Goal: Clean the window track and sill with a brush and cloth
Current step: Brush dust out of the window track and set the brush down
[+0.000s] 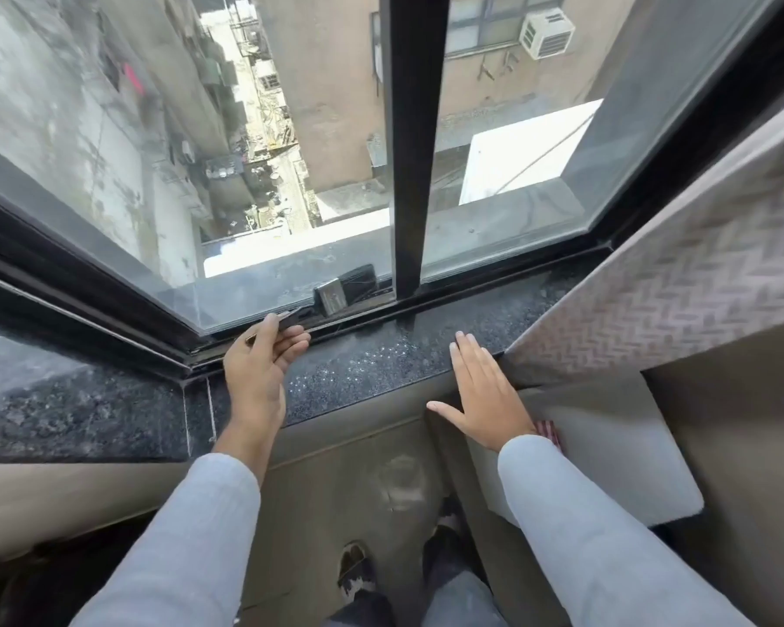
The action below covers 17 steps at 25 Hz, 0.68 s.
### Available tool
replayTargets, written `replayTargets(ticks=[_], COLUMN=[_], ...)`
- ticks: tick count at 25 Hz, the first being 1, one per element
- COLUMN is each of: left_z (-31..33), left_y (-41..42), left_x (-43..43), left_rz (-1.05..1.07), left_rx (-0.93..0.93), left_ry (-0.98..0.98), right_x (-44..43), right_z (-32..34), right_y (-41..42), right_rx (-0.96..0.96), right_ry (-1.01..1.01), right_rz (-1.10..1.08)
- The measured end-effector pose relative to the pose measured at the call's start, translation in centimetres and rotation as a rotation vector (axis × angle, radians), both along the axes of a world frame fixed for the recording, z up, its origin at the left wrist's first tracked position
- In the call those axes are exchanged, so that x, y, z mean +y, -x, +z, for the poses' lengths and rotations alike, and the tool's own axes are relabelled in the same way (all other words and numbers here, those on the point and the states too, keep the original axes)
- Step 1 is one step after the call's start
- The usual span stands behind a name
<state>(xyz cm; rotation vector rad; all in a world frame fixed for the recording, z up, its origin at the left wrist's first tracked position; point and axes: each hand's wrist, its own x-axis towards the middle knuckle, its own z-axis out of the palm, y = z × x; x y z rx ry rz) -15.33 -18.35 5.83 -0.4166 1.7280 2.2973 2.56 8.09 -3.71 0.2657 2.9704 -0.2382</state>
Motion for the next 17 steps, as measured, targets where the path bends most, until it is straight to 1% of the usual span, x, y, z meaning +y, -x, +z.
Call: replayTargets(ticks=[4,7,10,13,17], left_z=[-0.2,-0.5,-1.4,-2.5,-2.7], left_y=[1.3,1.7,1.9,1.8,1.4], left_x=[1.7,3.0,2.7,0.3,-5.1], left_rz=[-0.144,-0.075,-0.052,0.003,0.178], left_rx=[0.080,0.068,0.062,0.093,0.112], left_ry=[0.068,0.080,0.093,0.182,0.267], right_x=[0.0,0.0,0.0,0.0,0.1], right_z=[-0.9,-1.2,-1.3,-1.4,-1.5], right_y=[0.6,0.7,0.7,0.7,0.7], right_rx=[0.005,0.005,0.008,0.001,0.007], right_ry=[-0.059,-0.077,-0.068,-0.064,-0.051], right_rz=[0.003,0.002,-0.003,-0.004,-0.010])
